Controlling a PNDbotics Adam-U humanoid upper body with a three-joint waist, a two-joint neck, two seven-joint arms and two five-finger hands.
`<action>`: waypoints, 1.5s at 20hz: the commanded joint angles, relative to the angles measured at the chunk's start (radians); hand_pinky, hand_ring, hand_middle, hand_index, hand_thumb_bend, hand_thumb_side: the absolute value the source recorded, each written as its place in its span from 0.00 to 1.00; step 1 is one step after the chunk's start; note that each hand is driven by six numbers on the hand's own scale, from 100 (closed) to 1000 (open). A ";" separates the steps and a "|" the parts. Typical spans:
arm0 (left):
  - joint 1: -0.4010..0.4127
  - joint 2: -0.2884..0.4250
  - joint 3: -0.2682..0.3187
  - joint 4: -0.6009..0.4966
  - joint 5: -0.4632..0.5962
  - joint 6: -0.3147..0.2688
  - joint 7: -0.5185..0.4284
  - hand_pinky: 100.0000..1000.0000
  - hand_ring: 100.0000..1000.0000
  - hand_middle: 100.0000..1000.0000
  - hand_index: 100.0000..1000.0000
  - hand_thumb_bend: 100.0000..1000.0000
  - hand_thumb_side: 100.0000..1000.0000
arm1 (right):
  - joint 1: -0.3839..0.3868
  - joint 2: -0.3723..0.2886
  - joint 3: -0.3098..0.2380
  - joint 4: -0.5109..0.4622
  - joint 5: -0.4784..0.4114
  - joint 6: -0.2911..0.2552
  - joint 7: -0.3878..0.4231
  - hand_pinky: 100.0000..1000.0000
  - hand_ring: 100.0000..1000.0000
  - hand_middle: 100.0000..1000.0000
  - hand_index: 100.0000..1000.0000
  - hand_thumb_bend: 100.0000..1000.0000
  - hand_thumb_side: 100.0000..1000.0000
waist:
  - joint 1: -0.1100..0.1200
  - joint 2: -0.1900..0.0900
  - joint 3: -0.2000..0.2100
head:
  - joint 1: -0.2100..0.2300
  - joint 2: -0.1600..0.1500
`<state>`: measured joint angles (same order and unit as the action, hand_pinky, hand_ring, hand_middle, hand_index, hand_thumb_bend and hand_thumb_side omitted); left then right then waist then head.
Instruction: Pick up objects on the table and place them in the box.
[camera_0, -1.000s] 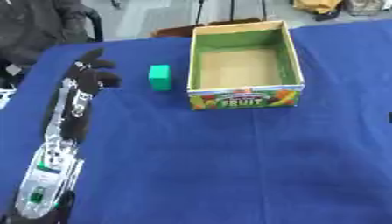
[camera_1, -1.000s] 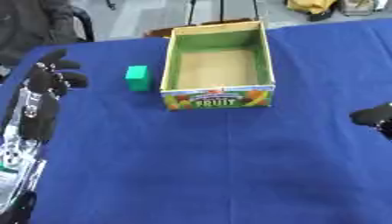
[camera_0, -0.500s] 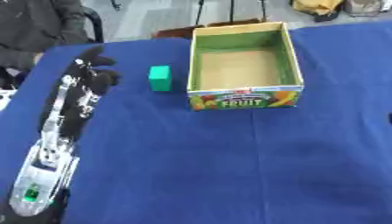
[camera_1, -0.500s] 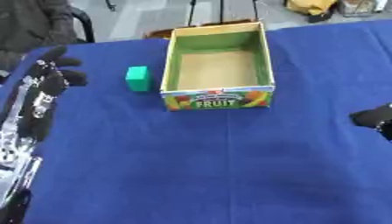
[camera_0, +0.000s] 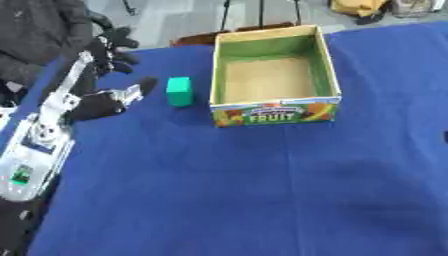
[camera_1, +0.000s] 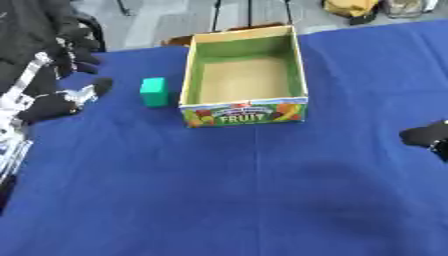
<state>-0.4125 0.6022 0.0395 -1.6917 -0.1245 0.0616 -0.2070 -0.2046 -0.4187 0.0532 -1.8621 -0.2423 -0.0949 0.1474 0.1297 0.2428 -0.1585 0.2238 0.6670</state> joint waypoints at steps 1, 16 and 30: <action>-0.065 0.114 -0.050 0.067 -0.051 0.038 -0.049 0.73 0.74 0.78 0.93 0.53 0.21 | -0.007 -0.025 -0.002 -0.021 0.003 -0.002 0.002 0.72 0.66 0.46 0.50 0.00 0.84 | -0.004 -0.016 -0.005 | 0.003 0.003; -0.342 0.184 -0.103 0.484 -0.307 0.017 -0.262 0.73 0.73 0.76 0.91 0.55 0.17 | -0.021 -0.026 0.018 -0.024 0.007 0.003 0.021 0.72 0.66 0.46 0.50 0.00 0.86 | 0.015 0.004 -0.070 | 0.032 0.002; -0.414 0.099 -0.137 0.759 -0.553 -0.228 -0.110 0.73 0.73 0.76 0.90 0.56 0.14 | -0.024 -0.023 0.020 -0.025 0.005 0.004 0.024 0.72 0.66 0.46 0.50 0.00 0.86 | 0.018 0.006 -0.072 | 0.032 0.002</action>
<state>-0.8052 0.6782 -0.1068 -0.9310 -0.6541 -0.1429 -0.3263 -0.2195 -0.4193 0.0750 -1.8627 -0.2390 -0.0882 0.1676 0.1526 0.2645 -0.2319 0.2541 0.6670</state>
